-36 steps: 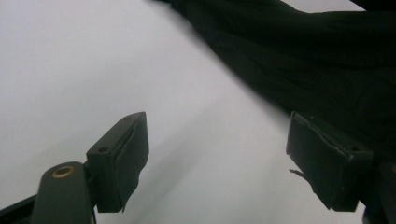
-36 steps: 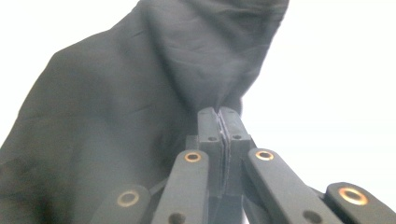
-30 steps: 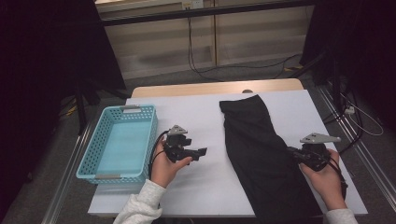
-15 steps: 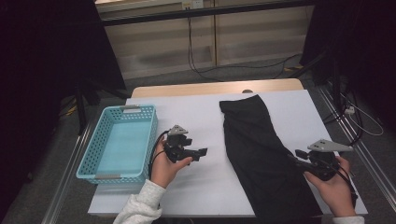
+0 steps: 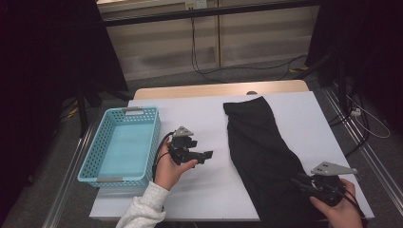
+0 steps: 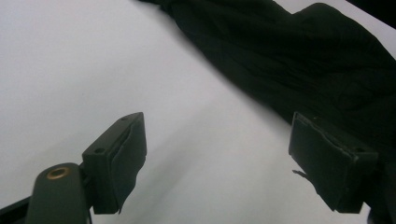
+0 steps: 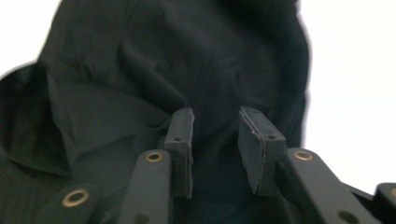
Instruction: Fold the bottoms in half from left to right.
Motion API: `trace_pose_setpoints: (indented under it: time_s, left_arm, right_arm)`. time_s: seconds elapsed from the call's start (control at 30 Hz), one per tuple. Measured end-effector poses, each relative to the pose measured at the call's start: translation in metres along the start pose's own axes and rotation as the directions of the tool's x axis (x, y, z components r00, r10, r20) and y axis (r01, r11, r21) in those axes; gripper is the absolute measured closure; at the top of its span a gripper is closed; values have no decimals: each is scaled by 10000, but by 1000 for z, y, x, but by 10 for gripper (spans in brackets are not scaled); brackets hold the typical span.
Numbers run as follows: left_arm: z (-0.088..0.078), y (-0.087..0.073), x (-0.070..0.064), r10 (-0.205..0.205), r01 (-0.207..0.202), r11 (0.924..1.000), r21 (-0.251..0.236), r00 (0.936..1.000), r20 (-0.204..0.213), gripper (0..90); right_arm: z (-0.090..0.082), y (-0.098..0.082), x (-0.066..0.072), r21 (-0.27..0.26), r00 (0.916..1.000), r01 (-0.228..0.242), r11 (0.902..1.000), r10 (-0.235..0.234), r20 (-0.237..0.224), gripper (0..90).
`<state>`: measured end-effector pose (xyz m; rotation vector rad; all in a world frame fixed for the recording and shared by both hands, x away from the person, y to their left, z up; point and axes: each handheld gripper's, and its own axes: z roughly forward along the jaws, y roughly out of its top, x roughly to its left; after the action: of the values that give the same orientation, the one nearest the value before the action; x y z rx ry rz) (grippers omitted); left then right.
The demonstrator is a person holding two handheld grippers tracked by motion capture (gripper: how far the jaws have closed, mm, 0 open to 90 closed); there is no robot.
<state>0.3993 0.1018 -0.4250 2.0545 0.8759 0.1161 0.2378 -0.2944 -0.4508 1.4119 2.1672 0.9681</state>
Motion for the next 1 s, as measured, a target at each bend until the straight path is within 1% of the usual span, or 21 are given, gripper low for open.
trace_pose_setpoints:
  time_s: [0.03,0.1,0.13,0.17,0.2,0.23,0.33,0.43,0.5,0.53,0.63,0.7,0.73,0.77,0.8,0.83,0.87,0.9,0.93,0.97,1.0]
  left_arm:
    - [0,0,0,0,0,10000,0,10000,0,188]
    - [-1,1,-1,-20,21,10000,-78,10000,46,186]
    - [-2,1,0,52,-51,10000,-69,10000,66,185]
    - [-2,1,0,43,-42,10000,-80,10000,66,184]
    - [-1,1,0,-25,26,10000,-73,9999,107,182]
    - [-1,1,0,-25,26,10000,-73,9999,107,182]
    - [1,0,1,17,-17,10000,19,9999,111,182]
    - [1,0,1,15,-15,10000,3,9999,109,183]
    - [1,0,1,-14,15,10000,-28,10000,95,183]
    - [1,0,1,-14,15,10000,-28,10000,95,183]
    - [0,1,0,-63,64,10000,-72,9999,90,184]
    - [-1,1,1,-48,49,10000,-69,9999,114,184]
    - [-1,1,0,-66,67,9999,-120,9999,86,184]
    - [-2,2,0,-22,23,10000,-94,9999,107,184]
    - [-2,2,1,-15,16,10000,-82,9999,121,184]
    - [-3,2,1,-17,19,9999,-165,10000,78,184]
    - [-4,3,1,2,0,9999,-171,10000,87,183]
    - [-4,3,1,-5,6,9999,-165,10000,97,183]
    - [-4,3,1,-45,47,9998,-192,9999,90,183]
    - [-4,2,2,-58,59,9999,-160,10000,71,182]
    - [-4,2,2,-58,59,9999,-160,10000,71,182]
  right_arm:
    - [0,0,0,0,10000,0,10000,0,0,671]
    - [7,0,4,256,9995,301,9992,-300,-59,706]
    - [9,0,5,169,9990,433,9989,-432,-92,721]
    - [10,0,6,168,9989,465,9988,-464,-118,748]
    - [11,1,6,177,9985,511,9985,-508,-180,795]
    - [11,1,6,177,9985,511,9985,-508,-180,795]
    - [9,0,4,321,9967,564,9979,-544,-603,886]
    - [6,0,2,412,9960,616,9972,-588,-671,889]
    - [-1,-1,-5,326,9965,500,9982,-477,-690,890]
    - [-1,-1,-5,326,9965,500,9982,-477,-690,890]
    - [-9,-1,-8,133,9967,332,9994,-321,-742,890]
    - [-10,-1,-7,126,9959,379,9992,-367,-830,890]
    - [-10,-1,-6,217,9952,429,9988,-408,-885,890]
    - [-8,-2,-4,408,9938,673,9969,-634,-911,887]
    - [-8,-3,-3,548,9934,737,9958,-684,-921,886]
    - [-8,-3,-3,548,9934,737,9958,-684,-921,886]
    - [-8,-4,-3,628,9931,691,9956,-626,-992,865]
    - [-8,-4,-3,628,9931,691,9956,-626,-992,865]
    - [-8,-4,-3,643,9934,740,9952,-678,-929,809]
    - [-9,-4,-3,540,9947,733,9958,-690,-765,768]
    - [-9,-3,-4,463,9956,685,9966,-653,-673,754]
